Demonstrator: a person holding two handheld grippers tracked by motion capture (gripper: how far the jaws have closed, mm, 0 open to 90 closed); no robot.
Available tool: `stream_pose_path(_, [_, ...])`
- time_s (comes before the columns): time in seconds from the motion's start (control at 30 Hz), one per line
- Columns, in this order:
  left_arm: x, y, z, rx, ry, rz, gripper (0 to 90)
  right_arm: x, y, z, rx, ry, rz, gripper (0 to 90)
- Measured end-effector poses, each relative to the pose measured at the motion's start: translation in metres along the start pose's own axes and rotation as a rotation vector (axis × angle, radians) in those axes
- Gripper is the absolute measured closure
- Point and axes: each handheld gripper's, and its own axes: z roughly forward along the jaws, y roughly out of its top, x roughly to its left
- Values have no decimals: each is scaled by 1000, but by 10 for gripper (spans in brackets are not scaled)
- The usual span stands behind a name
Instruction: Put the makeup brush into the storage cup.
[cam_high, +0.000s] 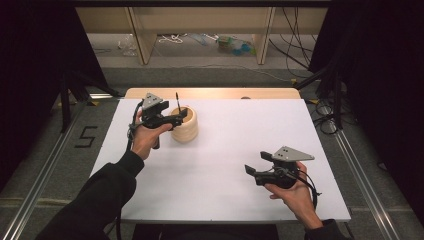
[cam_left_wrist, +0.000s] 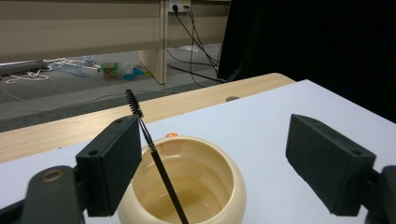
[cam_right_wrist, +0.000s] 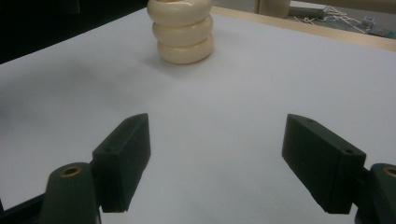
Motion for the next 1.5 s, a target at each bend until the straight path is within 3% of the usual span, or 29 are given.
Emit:
stream_pose_path(0.23, [0,-2,-9,-8,-15,-18,170,0,0,0,2,-1,1,250])
stream_pose_path(0.4, [-1,0,-14,-20,-16,-11,169,0,0,2,-16,2,0,250])
stream_pose_path(0.5, [-1,-1,-17,-25,-25,-8,172,0,0,0,1,-1,0,250])
stream_pose_path(0.77, [0,-11,-25,-5,-31,-24,173,0,0,0,1,-2,-3,250])
stream_pose_path(1.43, [-3,-28,-49,-3,-64,-2,176,1,0,0,-3,8,13,249])
stream_pose_path(1.5, [-3,-29,-52,-1,-70,7,176,0,0,1,-29,-4,-1,247])
